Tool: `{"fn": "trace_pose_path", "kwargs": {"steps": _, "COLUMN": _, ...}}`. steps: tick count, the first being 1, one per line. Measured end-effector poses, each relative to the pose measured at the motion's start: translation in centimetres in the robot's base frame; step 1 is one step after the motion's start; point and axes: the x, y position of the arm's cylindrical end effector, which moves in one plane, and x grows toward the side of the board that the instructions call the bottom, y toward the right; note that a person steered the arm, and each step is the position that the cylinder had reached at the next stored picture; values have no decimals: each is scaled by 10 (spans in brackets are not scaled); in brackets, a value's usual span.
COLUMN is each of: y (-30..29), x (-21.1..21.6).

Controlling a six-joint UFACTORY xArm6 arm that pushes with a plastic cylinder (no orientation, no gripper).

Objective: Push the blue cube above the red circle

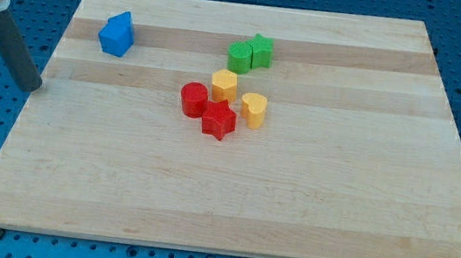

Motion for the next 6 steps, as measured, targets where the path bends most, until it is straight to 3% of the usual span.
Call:
{"fn": "trace_pose_path", "kwargs": {"steps": 1, "y": 0, "x": 0}}
{"fn": "trace_pose_path", "kwargs": {"steps": 3, "y": 11, "x": -120}}
{"fn": "trace_pose_path", "kwargs": {"steps": 4, "y": 26, "x": -130}}
{"fn": "trace_pose_path", "kwargs": {"steps": 6, "y": 108, "x": -88}}
